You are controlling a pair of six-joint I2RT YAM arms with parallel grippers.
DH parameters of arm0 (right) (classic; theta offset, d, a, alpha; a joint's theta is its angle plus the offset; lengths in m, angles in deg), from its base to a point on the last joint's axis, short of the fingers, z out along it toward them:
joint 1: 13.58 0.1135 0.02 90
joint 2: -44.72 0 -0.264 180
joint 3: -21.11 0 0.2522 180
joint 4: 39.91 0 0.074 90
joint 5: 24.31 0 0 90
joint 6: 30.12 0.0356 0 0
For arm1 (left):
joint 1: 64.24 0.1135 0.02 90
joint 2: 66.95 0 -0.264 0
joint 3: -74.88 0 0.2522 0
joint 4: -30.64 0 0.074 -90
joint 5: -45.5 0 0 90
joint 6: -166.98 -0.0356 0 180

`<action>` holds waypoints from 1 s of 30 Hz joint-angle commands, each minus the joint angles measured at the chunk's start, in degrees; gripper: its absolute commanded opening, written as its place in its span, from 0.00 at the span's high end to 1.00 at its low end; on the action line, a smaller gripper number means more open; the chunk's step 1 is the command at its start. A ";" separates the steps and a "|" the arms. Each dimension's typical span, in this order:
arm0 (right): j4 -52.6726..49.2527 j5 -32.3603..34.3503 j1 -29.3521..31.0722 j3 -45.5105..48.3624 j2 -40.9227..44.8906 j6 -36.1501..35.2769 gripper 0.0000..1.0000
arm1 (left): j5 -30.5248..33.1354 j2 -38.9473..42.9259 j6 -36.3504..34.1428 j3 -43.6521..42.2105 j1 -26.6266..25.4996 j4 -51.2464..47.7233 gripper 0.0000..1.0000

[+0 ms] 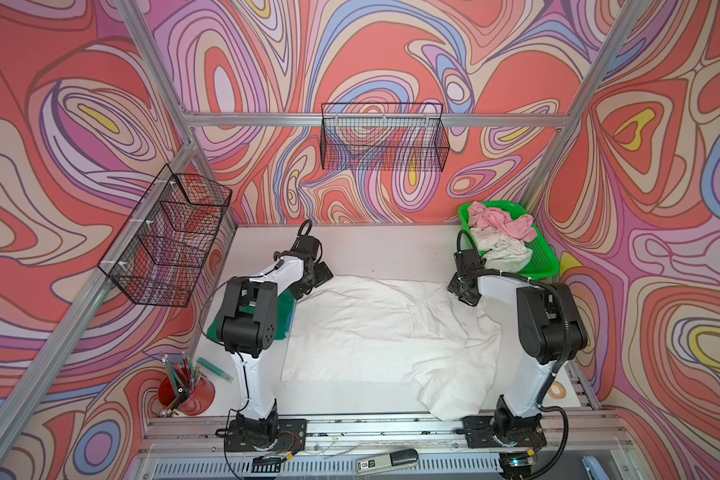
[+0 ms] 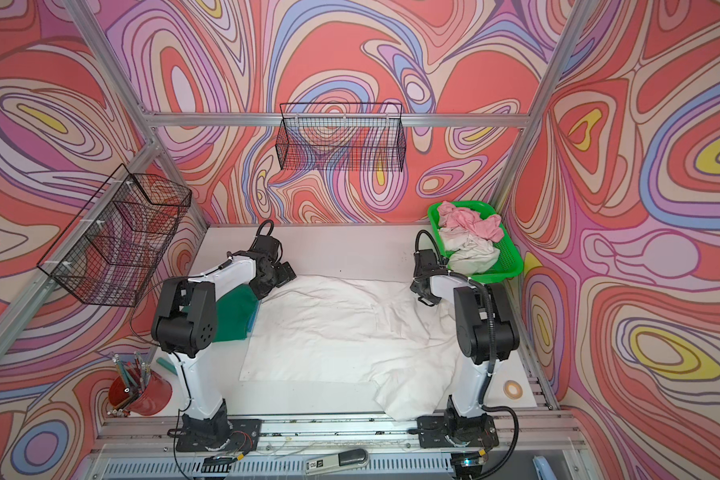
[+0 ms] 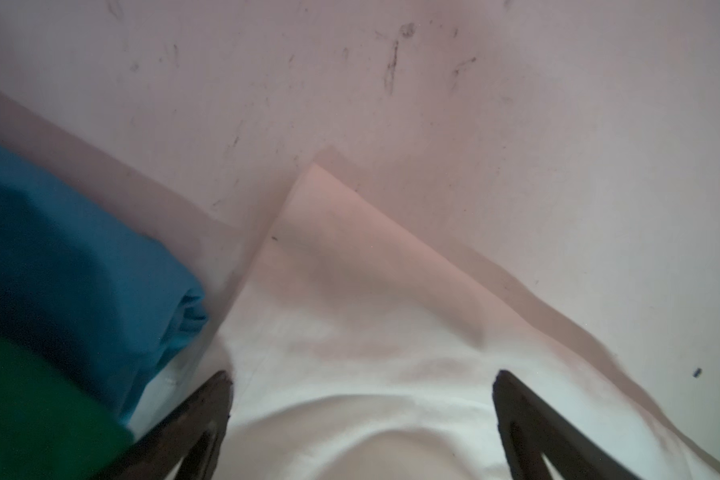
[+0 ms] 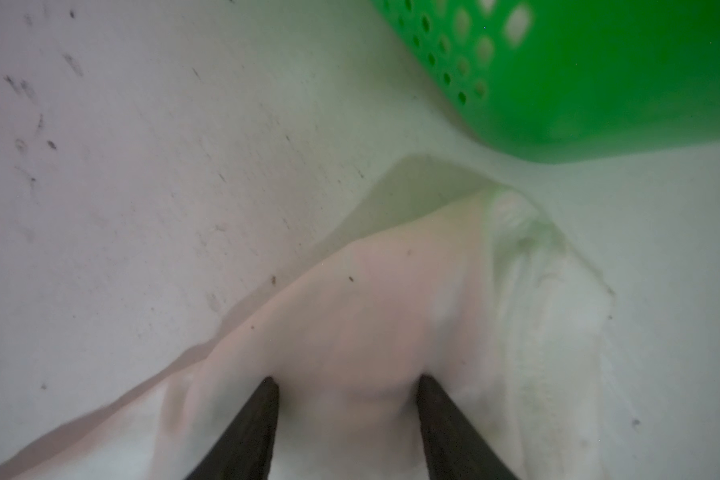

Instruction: Fold and stack the t-shirts

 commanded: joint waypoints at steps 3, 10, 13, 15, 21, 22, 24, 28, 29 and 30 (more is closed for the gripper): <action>1.74 -0.59 -0.28 -0.04 -2.77 0.25 0.42 | 4.06 -2.85 1.96 1.02 0.04 -2.16 0.00; 2.92 -1.18 -1.69 2.51 0.63 0.80 0.40 | 6.84 -2.97 2.01 0.09 0.04 -2.59 0.00; 2.86 -1.33 -2.03 3.65 3.26 0.13 0.39 | 7.49 -2.91 2.62 -0.26 0.13 -3.13 0.00; 4.79 -2.49 -2.00 5.54 6.28 -0.06 0.38 | 7.88 -2.62 3.04 -0.66 0.13 -3.12 0.00; 6.72 -6.72 -1.99 7.74 8.86 3.41 0.41 | 9.28 -2.35 3.81 -1.69 0.48 -3.56 0.00; 6.47 -6.31 -2.01 7.57 7.96 3.87 0.41 | 9.41 -2.48 3.93 -1.63 0.48 -3.80 0.00; 4.40 -3.13 -2.00 6.14 7.02 4.12 0.41 | 9.57 -2.69 3.86 -1.85 0.48 -3.83 0.00; 3.11 -1.03 -3.25 5.51 3.09 5.03 0.42 | 9.59 -3.04 3.77 -1.59 0.57 -4.08 0.00; 2.27 -0.76 -3.48 5.03 2.12 5.28 0.42 | 9.47 -3.14 3.81 -1.43 0.73 -4.08 0.00; 1.56 -0.14 -3.68 4.63 1.41 5.49 0.42 | 9.27 -3.27 3.93 -1.33 0.82 -4.03 0.00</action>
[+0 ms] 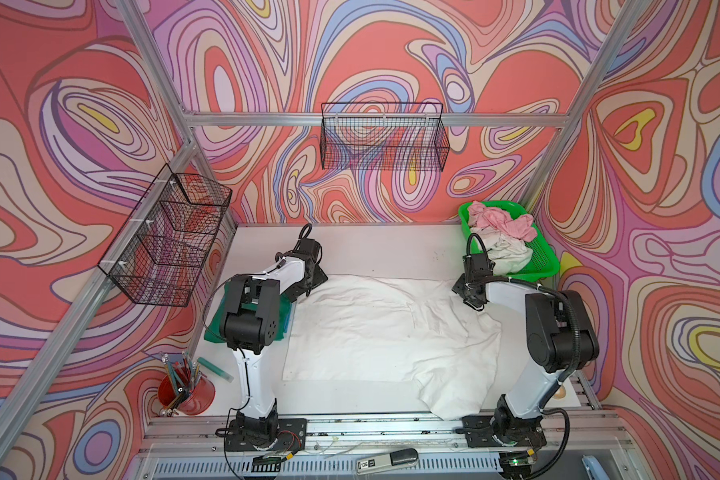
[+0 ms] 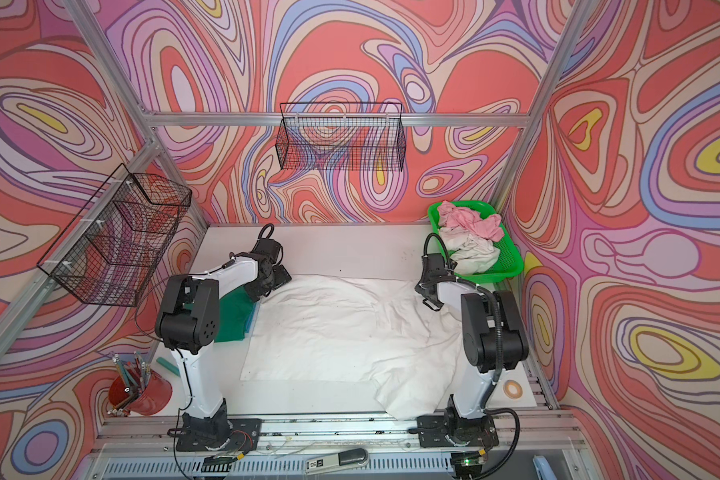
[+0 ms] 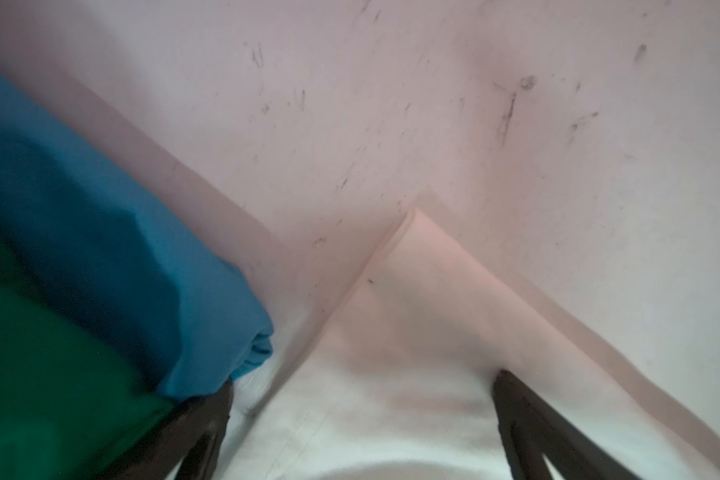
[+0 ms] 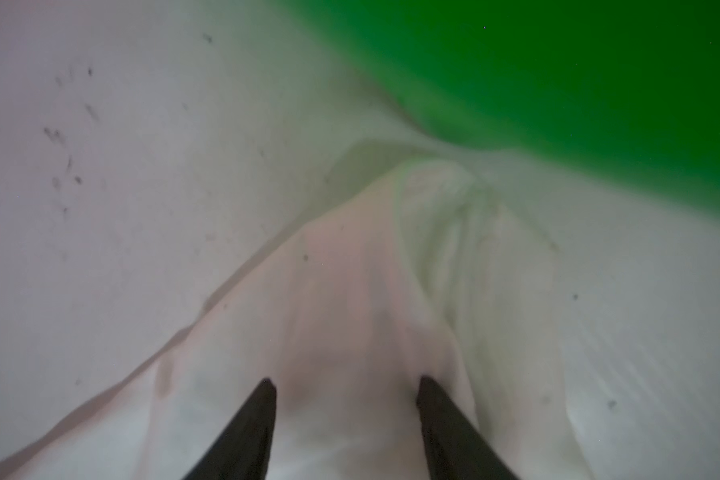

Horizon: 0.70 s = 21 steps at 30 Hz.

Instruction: Fold and stack the t-shirts

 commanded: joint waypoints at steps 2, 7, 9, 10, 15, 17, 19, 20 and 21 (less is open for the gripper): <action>-3.92 2.62 -1.53 -1.17 -3.39 2.77 0.42 | 0.23 -2.35 1.35 -0.51 1.19 -3.29 0.00; -2.60 1.58 -1.98 -1.10 -3.78 1.96 0.42 | -0.75 -3.70 0.63 1.53 1.99 -3.89 0.00; -1.16 -0.20 -2.09 -0.90 -3.48 1.29 0.42 | -0.92 -4.13 0.55 2.13 2.17 -4.06 0.00; 0.28 -2.03 -2.03 -0.54 -3.19 0.69 0.42 | -0.92 -4.20 0.46 2.23 2.19 -3.89 0.00; 1.06 -7.10 -2.02 -1.97 -3.21 -1.05 0.41 | -1.38 -3.76 1.15 2.44 2.31 -4.17 0.00; 0.25 -5.94 -1.93 -1.67 -0.43 -0.92 0.42 | -3.07 -1.90 2.01 2.07 2.32 -3.50 0.00; 0.11 -4.44 -1.77 -0.70 4.03 -0.71 0.41 | -4.55 1.51 2.98 0.18 2.29 -1.16 0.00; -0.34 -3.85 -1.71 -0.61 5.54 -0.56 0.41 | -4.86 2.90 3.16 -0.57 2.26 -0.33 0.00; -0.86 -3.71 -1.73 -0.52 6.97 -0.47 0.41 | -5.05 4.47 3.34 -1.08 2.27 0.29 0.00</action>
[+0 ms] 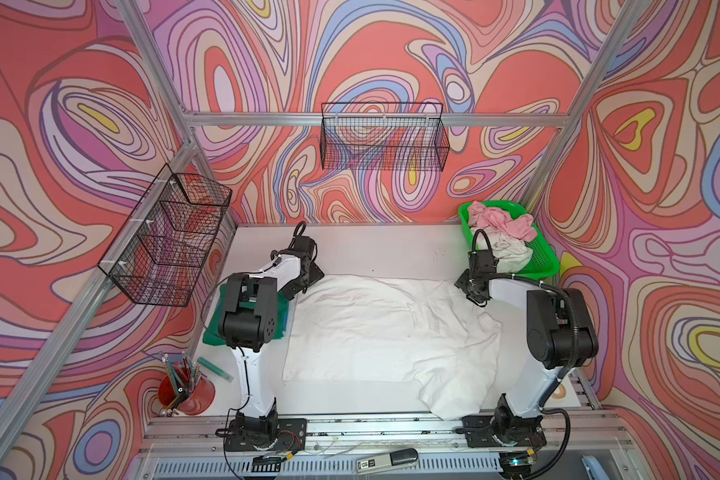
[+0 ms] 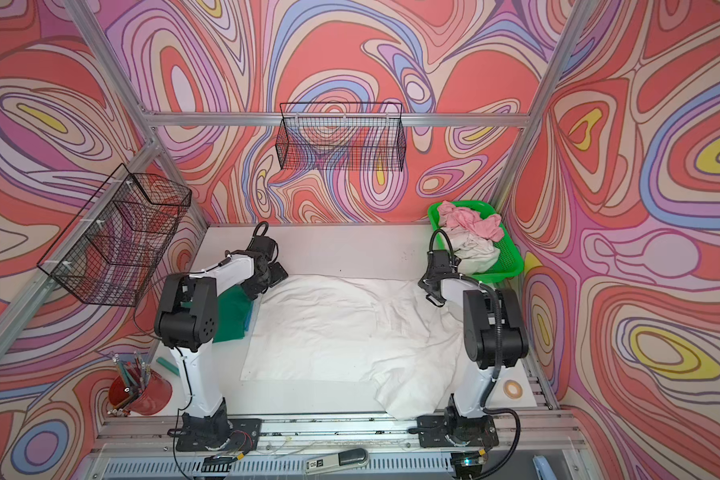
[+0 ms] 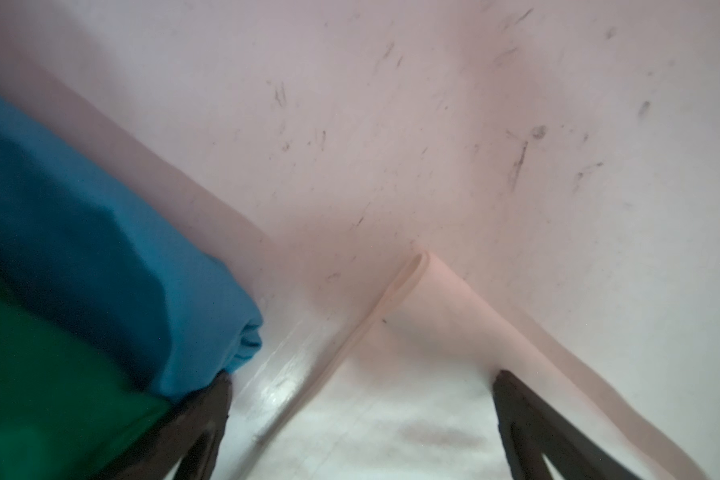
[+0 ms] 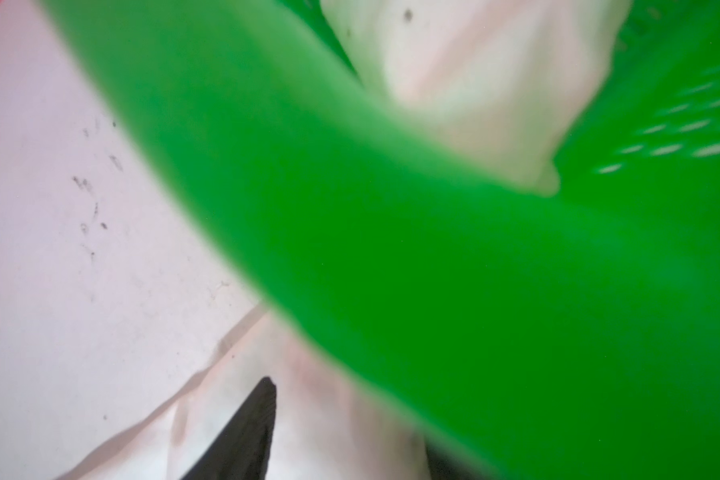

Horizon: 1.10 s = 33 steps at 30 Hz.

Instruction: Fold and stack the t-shirts

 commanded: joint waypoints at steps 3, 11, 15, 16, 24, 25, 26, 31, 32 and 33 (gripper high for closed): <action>-4.20 1.74 0.88 0.07 7.59 0.71 0.41 | -3.15 7.71 2.86 -3.01 0.17 1.13 0.00; -2.88 -0.98 4.32 3.21 11.02 3.07 0.41 | -4.27 10.30 4.74 -4.47 -3.28 3.70 0.00; -1.46 -4.98 6.48 3.30 8.35 3.42 0.42 | -5.09 6.51 5.24 -2.16 -5.11 2.71 0.01; -1.32 -5.20 6.90 3.51 7.67 3.81 0.42 | -5.09 5.77 5.21 -1.73 -5.58 2.87 0.01; -0.83 -5.06 7.16 5.06 2.85 4.52 0.44 | -4.68 -0.62 5.76 0.78 -6.74 0.85 0.01; -1.06 -4.57 7.10 4.98 2.31 4.38 0.44 | -4.48 -1.18 5.76 0.79 -6.77 0.79 0.01; -1.41 -3.88 7.10 4.73 1.73 4.10 0.44 | -4.19 -1.88 5.74 0.99 -6.72 0.50 0.01; -1.70 -2.05 6.76 3.38 -1.95 2.89 0.43 | -2.27 -5.12 5.08 3.67 -6.41 -1.81 0.00; -1.78 -2.05 6.51 2.76 -2.82 2.55 0.43 | -2.26 -5.93 4.90 4.37 -6.18 -2.23 0.00; -1.57 -2.06 6.39 2.13 -3.46 2.03 0.43 | -2.24 -6.78 4.73 5.08 -6.00 -2.57 0.00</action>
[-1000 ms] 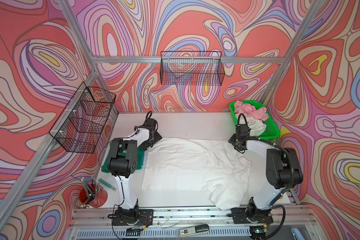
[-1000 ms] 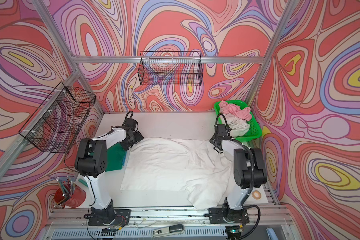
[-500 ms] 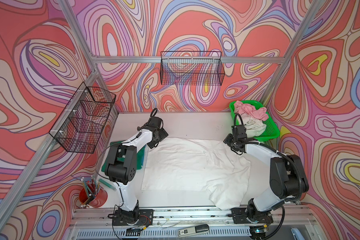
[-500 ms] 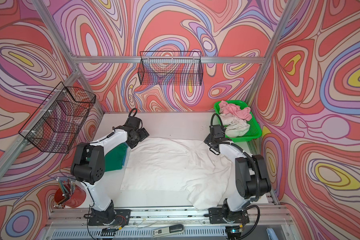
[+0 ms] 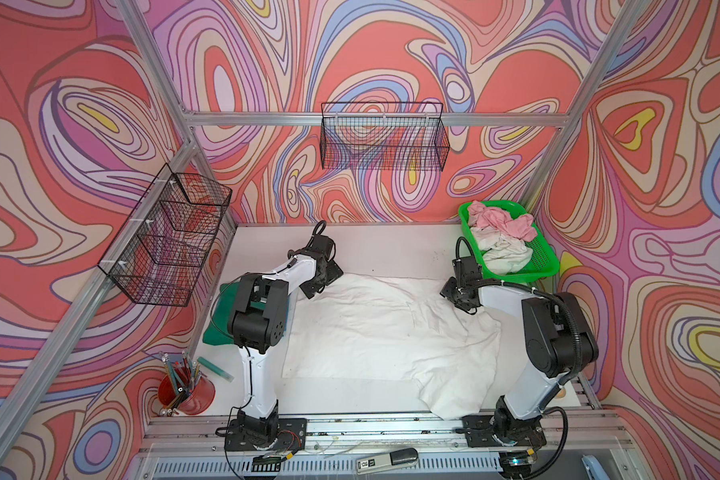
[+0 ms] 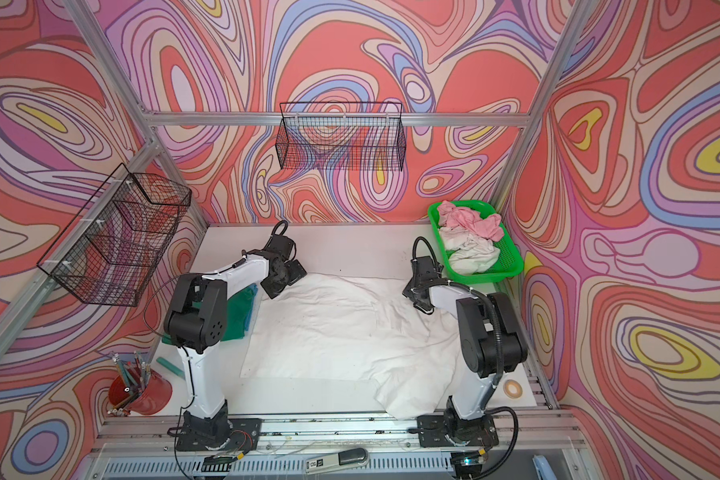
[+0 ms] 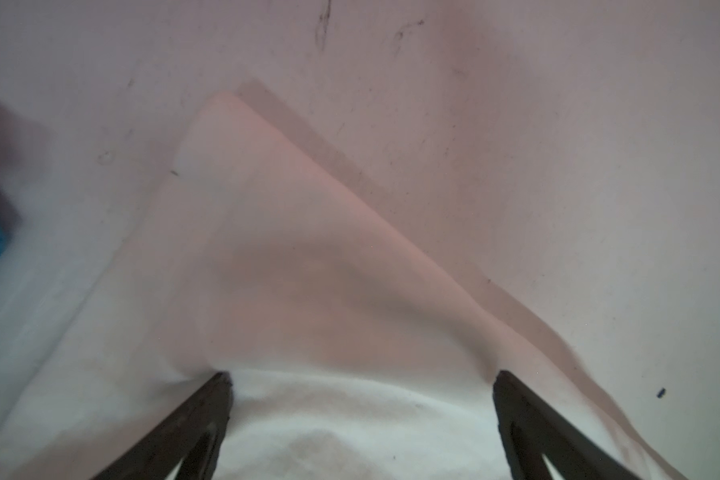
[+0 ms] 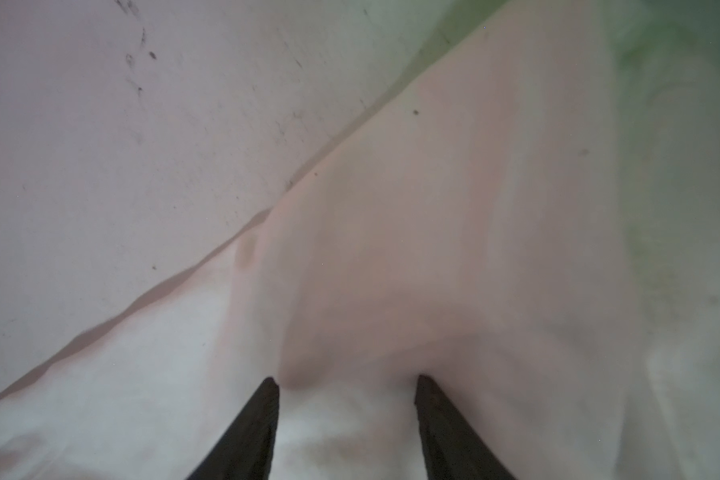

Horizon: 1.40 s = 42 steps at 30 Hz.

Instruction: Fold and stack the t-shirts

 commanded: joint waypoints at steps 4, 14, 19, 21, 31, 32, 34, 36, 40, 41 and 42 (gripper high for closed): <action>0.05 1.45 -1.02 -2.90 -5.81 -2.46 0.42 | 2.34 -6.35 -0.17 2.89 2.35 -4.58 0.00; 0.83 -2.42 -1.12 -12.77 -14.56 -4.91 0.40 | 1.54 -12.23 -2.78 12.35 5.03 -7.34 0.00; 0.01 -4.50 -1.04 -16.79 -14.91 -6.10 0.37 | 0.36 -13.25 -3.95 18.64 5.42 -9.72 0.00; -3.11 -4.60 -1.00 -19.47 -13.67 -6.73 0.36 | -1.01 -11.67 -3.87 20.24 5.73 -10.82 0.00; -14.72 -0.33 -0.14 -7.19 12.04 -6.61 0.22 | -5.14 16.52 3.57 2.92 6.04 -11.89 0.00; -15.68 0.08 0.17 -4.68 15.16 -6.35 0.22 | -5.77 20.34 4.38 -1.11 6.17 -11.54 0.00; -17.28 0.14 1.15 0.19 21.19 -6.07 0.19 | -5.51 27.13 6.17 -8.16 6.32 -12.25 0.00; -19.64 0.69 2.66 3.90 26.71 -5.39 0.17 | -5.76 33.60 7.74 -15.78 6.39 -12.93 0.00; -24.98 2.35 7.28 9.58 35.88 -2.85 0.14 | -5.63 46.26 11.49 -30.64 7.75 -14.60 0.00; -26.21 2.30 7.89 10.67 37.66 -2.29 0.14 | -5.33 49.37 11.89 -33.77 8.33 -15.08 0.00; -27.40 2.29 8.25 11.49 39.00 -1.82 0.14 | -4.93 52.03 12.19 -36.13 8.72 -15.65 0.00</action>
